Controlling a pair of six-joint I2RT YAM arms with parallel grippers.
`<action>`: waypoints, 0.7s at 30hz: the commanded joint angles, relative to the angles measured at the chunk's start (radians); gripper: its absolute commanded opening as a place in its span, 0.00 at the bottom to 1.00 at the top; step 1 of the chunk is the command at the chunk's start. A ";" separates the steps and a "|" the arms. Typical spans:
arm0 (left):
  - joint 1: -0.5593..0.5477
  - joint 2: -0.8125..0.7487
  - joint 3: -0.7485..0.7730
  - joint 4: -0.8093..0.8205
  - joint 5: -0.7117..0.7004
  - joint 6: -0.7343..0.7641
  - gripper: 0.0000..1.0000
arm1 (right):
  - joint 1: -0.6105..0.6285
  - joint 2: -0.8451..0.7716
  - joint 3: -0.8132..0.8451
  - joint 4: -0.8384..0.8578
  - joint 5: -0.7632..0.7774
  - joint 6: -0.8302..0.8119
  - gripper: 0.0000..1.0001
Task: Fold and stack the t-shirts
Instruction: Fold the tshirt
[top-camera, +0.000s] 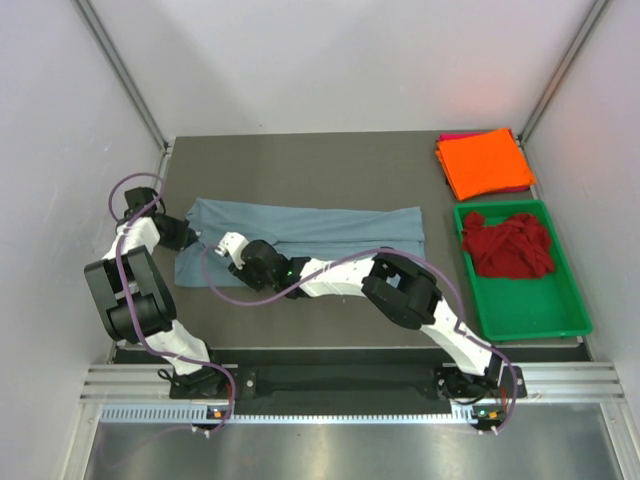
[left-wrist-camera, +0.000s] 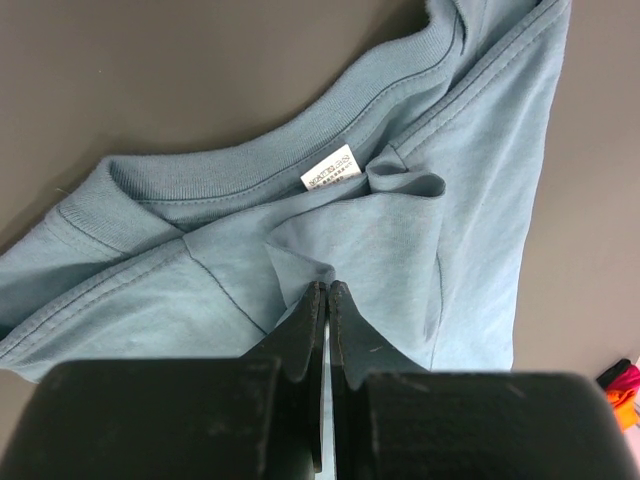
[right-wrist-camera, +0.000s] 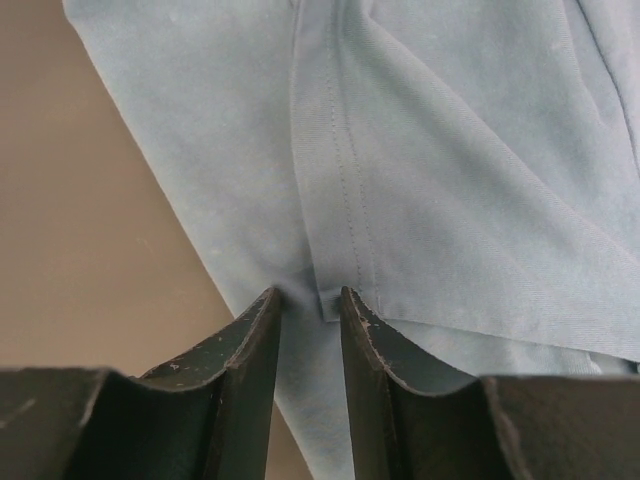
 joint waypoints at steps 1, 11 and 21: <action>-0.002 -0.039 -0.009 0.043 -0.008 -0.017 0.00 | -0.016 -0.063 0.049 0.038 -0.014 0.017 0.31; -0.002 -0.043 0.000 0.038 -0.017 -0.019 0.00 | -0.027 -0.023 0.093 0.013 -0.014 0.015 0.29; -0.005 -0.035 0.002 0.047 -0.015 -0.027 0.00 | -0.022 0.013 0.099 0.003 -0.028 0.006 0.30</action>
